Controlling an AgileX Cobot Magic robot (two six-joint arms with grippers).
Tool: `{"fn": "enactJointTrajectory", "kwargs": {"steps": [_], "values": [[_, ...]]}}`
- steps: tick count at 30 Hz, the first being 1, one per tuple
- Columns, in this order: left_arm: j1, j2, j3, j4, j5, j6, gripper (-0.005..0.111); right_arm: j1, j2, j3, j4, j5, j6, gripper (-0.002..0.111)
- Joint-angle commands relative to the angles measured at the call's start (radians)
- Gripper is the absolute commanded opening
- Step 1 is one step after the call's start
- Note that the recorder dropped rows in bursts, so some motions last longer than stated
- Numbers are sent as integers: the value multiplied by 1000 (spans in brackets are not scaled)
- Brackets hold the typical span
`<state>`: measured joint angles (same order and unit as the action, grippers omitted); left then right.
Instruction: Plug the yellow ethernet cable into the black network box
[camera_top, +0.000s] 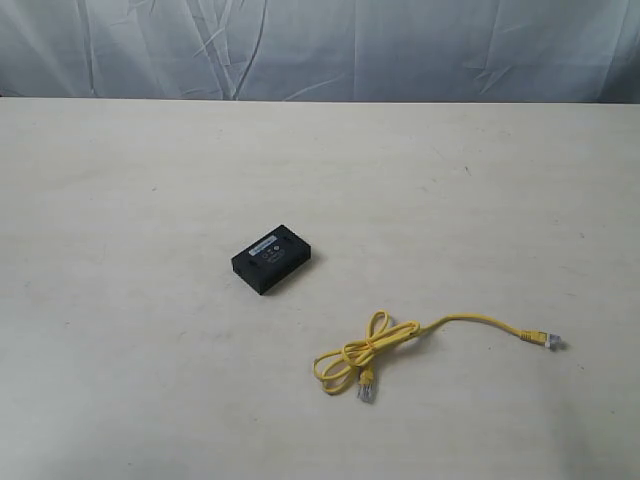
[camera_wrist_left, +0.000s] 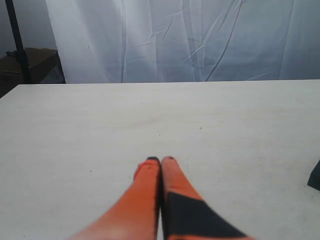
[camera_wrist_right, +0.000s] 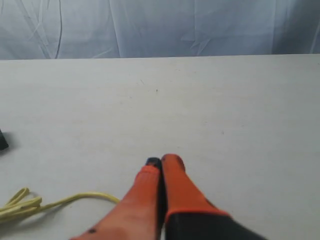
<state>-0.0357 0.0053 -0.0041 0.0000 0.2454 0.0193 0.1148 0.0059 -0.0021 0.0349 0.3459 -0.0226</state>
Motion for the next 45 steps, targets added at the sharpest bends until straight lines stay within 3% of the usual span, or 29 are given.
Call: {"fn": "enactJointTrajectory", "kwargs": {"steps": [1, 5, 11, 25, 28, 32, 40, 45], "values": [[4, -5, 4, -7, -13, -6, 0, -5, -6, 2, 0, -171, -1, 0], [4, -5, 4, -7, -13, -6, 0, -5, -6, 2, 0, -433, -1, 0], [4, -5, 4, -7, -13, -6, 0, -5, -6, 2, 0, -686, -1, 0], [4, -5, 4, -7, -13, -6, 0, -5, -6, 2, 0, -743, -4, 0], [4, -5, 4, -7, -13, -6, 0, -5, -6, -33, 0, -624, -4, 0], [4, -5, 4, -7, -13, -6, 0, -5, 57, -190, -4, -311, -9, 0], [4, -5, 4, -7, -13, -6, 0, -5, 405, -532, 34, 196, -6, 0], [4, -5, 4, -7, -13, -6, 0, -5, 727, -568, 163, 204, 3, 0]]}}
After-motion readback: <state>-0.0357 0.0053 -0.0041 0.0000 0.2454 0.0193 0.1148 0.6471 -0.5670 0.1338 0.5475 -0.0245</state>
